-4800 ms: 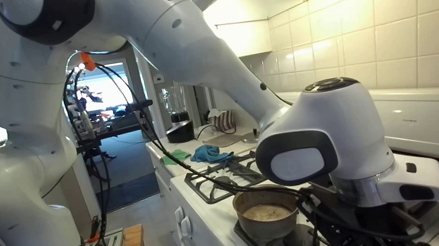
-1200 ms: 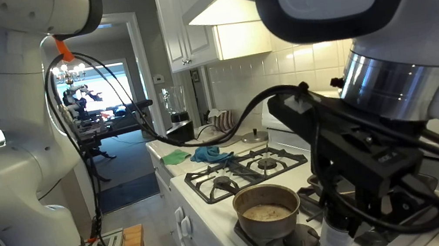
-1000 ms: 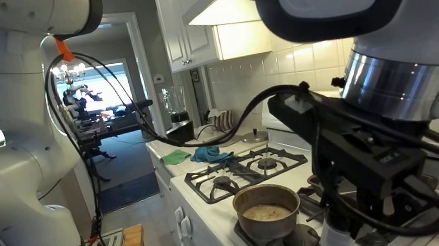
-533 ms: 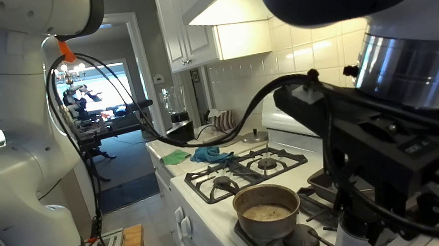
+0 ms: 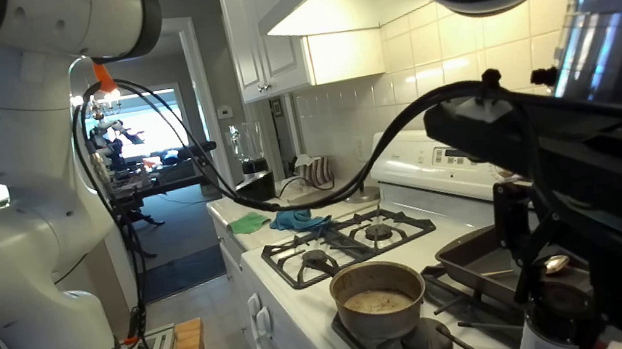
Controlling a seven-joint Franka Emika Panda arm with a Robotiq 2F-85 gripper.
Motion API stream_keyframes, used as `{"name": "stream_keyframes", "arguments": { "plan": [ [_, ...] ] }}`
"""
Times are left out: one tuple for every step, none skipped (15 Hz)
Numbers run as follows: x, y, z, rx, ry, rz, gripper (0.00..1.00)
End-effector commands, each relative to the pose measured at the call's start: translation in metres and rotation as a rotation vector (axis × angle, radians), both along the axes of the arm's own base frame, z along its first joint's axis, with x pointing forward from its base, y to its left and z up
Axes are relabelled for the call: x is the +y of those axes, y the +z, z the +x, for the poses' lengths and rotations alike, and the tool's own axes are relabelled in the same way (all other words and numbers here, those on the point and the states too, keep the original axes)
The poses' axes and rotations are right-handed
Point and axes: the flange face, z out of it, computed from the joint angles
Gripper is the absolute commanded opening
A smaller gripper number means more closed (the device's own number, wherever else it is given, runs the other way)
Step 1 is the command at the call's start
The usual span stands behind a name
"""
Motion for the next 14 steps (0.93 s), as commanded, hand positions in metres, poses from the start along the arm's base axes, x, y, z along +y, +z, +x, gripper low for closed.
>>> {"name": "stream_keyframes", "arguments": {
  "plan": [
    [-0.01,0.011,0.011,0.025,-0.001,-0.031,0.27],
    [-0.011,0.014,0.013,0.026,-0.001,-0.043,0.27],
    [-0.013,0.015,0.014,0.029,0.001,-0.054,0.27],
    [-0.015,0.017,0.016,0.032,0.002,-0.065,0.27],
    [-0.017,0.017,0.018,0.034,0.005,-0.074,0.27],
    [-0.018,0.018,0.02,0.036,0.006,-0.083,0.27],
    [-0.02,0.017,0.023,0.035,0.008,-0.087,0.27],
    [-0.021,0.018,0.024,0.033,0.009,-0.092,0.27],
    [-0.021,0.019,0.026,0.032,0.013,-0.097,0.27],
    [-0.022,0.019,0.029,0.03,0.014,-0.102,0.27],
    [-0.023,0.019,0.031,0.028,0.015,-0.106,0.27],
    [-0.024,0.019,0.033,0.025,0.016,-0.109,0.27],
    [-0.024,0.019,0.036,0.023,0.017,-0.115,0.27],
    [-0.025,0.019,0.038,0.022,0.02,-0.118,0.27]
  ]
}}
